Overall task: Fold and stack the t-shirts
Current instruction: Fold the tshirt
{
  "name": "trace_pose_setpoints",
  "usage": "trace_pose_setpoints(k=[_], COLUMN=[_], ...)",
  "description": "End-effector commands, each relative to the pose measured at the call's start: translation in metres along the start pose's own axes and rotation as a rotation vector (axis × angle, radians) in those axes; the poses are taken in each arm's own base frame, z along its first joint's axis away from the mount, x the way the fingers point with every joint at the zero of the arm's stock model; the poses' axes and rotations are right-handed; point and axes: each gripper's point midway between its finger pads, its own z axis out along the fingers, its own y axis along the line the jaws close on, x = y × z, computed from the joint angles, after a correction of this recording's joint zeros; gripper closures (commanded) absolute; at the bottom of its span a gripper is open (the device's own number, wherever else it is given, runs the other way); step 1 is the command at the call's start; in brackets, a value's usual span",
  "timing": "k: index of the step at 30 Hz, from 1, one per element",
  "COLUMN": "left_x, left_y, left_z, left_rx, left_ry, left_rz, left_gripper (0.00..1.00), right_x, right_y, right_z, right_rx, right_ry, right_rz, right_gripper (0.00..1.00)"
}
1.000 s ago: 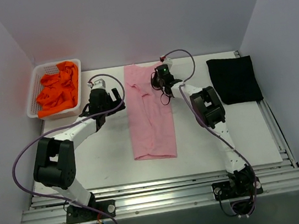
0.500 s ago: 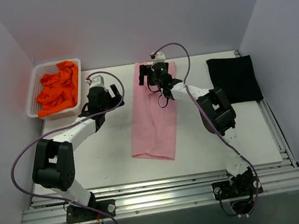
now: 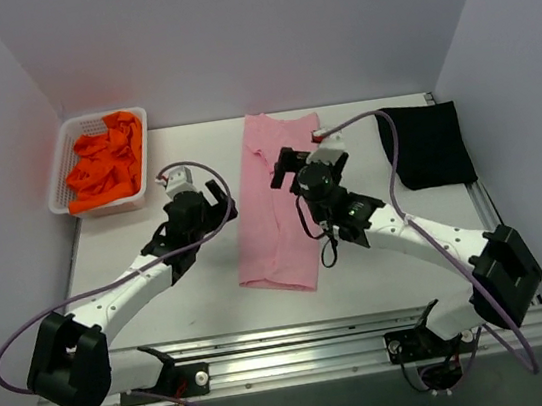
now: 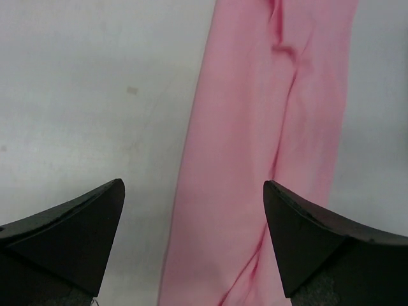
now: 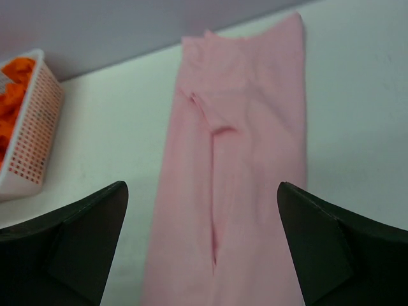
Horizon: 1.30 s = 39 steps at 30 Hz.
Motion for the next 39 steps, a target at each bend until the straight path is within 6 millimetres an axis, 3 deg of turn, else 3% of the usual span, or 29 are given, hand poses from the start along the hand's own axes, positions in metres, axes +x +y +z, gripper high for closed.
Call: trace_pose_setpoints(k=[1, 2, 3, 5, 6, 7, 11, 12, 15, 20, 25, 29, 35, 39], left_x=[0.063, 0.072, 0.083, 0.092, 0.108, 0.108, 0.129, 0.130, 0.140, 0.161, 0.172, 0.174, 0.177, 0.177], left_y=[0.033, 0.040, 0.049, 0.042, 0.052, 0.044, 0.046, 0.040, 0.033, 0.027, 0.022, 0.022, 0.024, 0.024], left_z=[-0.029, -0.041, -0.050, -0.068, -0.074, -0.082, -0.093, -0.093, -0.090, -0.079, -0.068, -0.065, -0.063, -0.063], left_rx=[-0.096, -0.099, -0.123, -0.060, -0.065, -0.016, 0.027, 0.060, 0.112, 0.137, 0.148, 0.149, 0.143, 0.151], left_ry=[0.152, 0.159, 0.183, 0.199, 0.232, 0.232, 0.275, 0.279, 0.308, 0.367, 0.393, 0.394, 0.394, 0.390], left_rz=[-0.072, -0.098, -0.101, -0.131, -0.131, -0.146, -0.125, -0.128, -0.121, -0.099, -0.092, -0.083, -0.076, -0.078], left_gripper=[0.01, 0.00, 0.00, 0.00, 0.00, 0.00, 0.00, 0.01, 0.01, 0.01, 0.00, 0.00, 0.00, 0.18], right_x=[0.082, 0.092, 0.105, 0.124, 0.133, 0.146, 0.189, 0.201, 0.220, 0.230, 0.248, 0.266, 0.275, 0.274], right_y=[-0.077, -0.080, -0.096, -0.097, -0.115, -0.117, -0.122, -0.113, -0.112, -0.112, -0.093, -0.087, -0.086, -0.089], right_z=[-0.046, -0.059, -0.081, -0.111, -0.129, -0.143, -0.170, -0.172, -0.179, -0.178, -0.169, -0.165, -0.162, -0.163], right_rx=[0.296, 0.304, 0.349, 0.366, 0.411, 0.398, 0.362, 0.326, 0.302, 0.311, 0.280, 0.274, 0.279, 0.287], right_ry=[0.123, 0.133, 0.174, 0.182, 0.218, 0.245, 0.373, 0.419, 0.462, 0.462, 0.487, 0.516, 0.520, 0.518], right_rz=[0.095, 0.098, 0.047, 0.080, 0.018, 0.002, 0.050, 0.096, 0.121, 0.093, 0.092, 0.066, 0.048, 0.045], right_gripper=[0.02, 0.02, 0.03, 0.03, 0.03, 0.03, 0.05, 0.05, 0.06, 0.10, 0.21, 0.30, 0.44, 0.62])
